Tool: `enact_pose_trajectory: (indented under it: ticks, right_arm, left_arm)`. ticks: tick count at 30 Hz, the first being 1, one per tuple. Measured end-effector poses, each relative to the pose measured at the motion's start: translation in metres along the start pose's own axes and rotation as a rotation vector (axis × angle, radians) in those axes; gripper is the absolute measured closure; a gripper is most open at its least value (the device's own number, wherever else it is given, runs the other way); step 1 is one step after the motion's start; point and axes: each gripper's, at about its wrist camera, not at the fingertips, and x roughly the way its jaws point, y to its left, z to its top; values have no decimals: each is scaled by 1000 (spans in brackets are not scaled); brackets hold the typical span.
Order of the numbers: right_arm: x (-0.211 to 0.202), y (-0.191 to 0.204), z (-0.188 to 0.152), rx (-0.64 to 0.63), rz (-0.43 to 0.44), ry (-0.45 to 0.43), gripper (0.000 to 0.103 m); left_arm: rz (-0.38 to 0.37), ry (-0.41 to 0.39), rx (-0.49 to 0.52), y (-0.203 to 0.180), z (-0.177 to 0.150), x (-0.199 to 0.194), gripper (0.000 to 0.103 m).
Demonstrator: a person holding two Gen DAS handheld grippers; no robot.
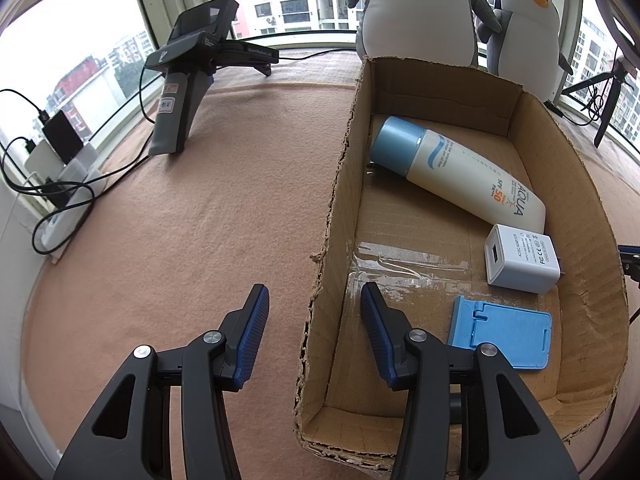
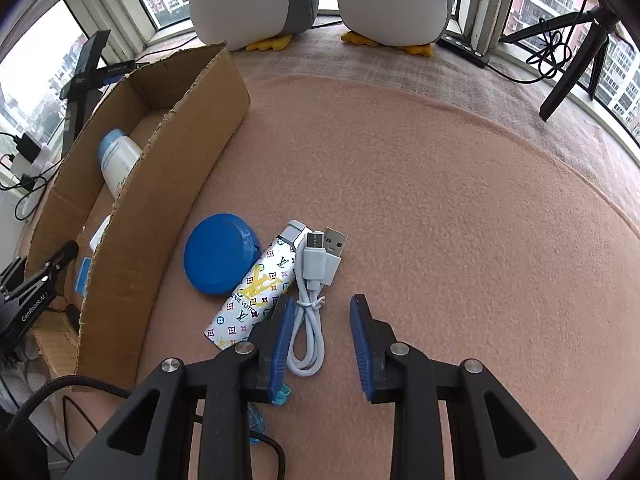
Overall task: Organize rigid objects
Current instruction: 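Move the right tool to the white USB cable, then grasp the white USB cable with the right gripper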
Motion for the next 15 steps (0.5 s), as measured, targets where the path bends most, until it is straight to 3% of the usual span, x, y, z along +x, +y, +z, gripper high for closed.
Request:
enact_pose_trajectory:
  ticks: [9, 15]
  right_arm:
    - [0, -15, 3, 5, -81, -8, 78]
    - [5, -12, 3, 4, -37, -5, 79]
  left_arm:
    - [0, 0, 0, 0, 0, 0, 56]
    - [0, 0, 0, 0, 0, 0, 56]
